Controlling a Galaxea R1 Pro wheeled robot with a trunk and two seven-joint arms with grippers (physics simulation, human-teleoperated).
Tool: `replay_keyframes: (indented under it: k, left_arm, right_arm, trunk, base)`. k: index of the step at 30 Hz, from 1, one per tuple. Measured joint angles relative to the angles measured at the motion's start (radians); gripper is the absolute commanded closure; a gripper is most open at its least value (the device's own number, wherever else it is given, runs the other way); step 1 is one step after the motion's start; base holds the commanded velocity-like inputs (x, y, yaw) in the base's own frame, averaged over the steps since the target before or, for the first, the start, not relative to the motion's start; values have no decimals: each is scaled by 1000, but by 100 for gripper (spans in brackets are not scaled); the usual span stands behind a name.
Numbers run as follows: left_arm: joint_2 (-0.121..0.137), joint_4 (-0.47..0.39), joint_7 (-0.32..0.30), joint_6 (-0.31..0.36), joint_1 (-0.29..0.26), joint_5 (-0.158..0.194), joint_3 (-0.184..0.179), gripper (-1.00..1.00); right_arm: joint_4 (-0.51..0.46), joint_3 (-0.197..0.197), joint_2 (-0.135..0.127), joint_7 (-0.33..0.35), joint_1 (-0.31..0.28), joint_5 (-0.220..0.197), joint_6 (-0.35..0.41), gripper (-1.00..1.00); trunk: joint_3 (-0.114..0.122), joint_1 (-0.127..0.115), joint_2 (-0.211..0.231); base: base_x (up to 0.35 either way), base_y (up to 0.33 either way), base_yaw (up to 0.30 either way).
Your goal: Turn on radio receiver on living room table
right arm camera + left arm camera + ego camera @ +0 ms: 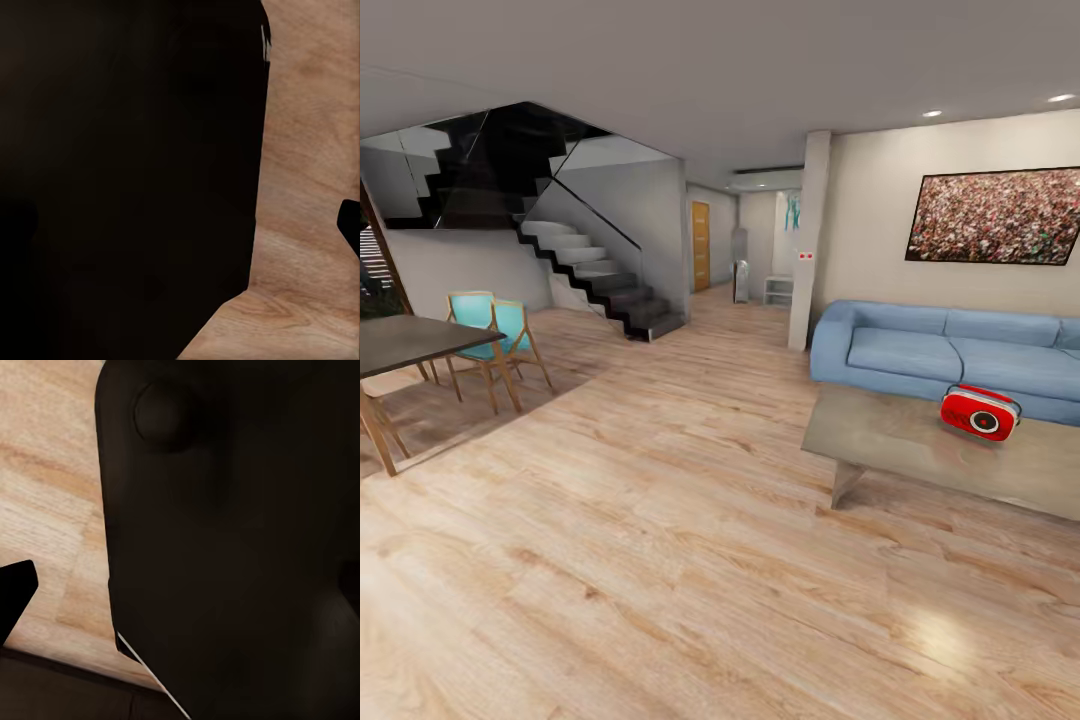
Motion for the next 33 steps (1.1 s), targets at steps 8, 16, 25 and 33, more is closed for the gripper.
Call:
replay_keyframes:
  k: [8,16,25,33]
  left_arm:
    - [-12,-30,-5,-7,2,6,12,-100]
    - [-18,-65,-6,-6,3,26,13,-100]
    - [-18,-64,-6,-6,2,26,13,-100]
    - [-18,-64,-6,-6,3,26,13,-100]
  right_arm:
    - [-2,-3,-1,2,4,0,-4,-100]
    - [-1,-3,1,-2,4,-1,-4,-100]
    - [-1,-3,1,-2,4,-1,-3,-100]
    - [-1,-4,1,-2,4,-1,-3,-100]
  trunk:
    - [0,0,0]
    - [0,0,0]
    - [0,0,0]
    - [0,0,0]
  base:
    - [0,0,0]
    - [0,0,-176]
    - [0,0,-279]
    - [0,0,-282]
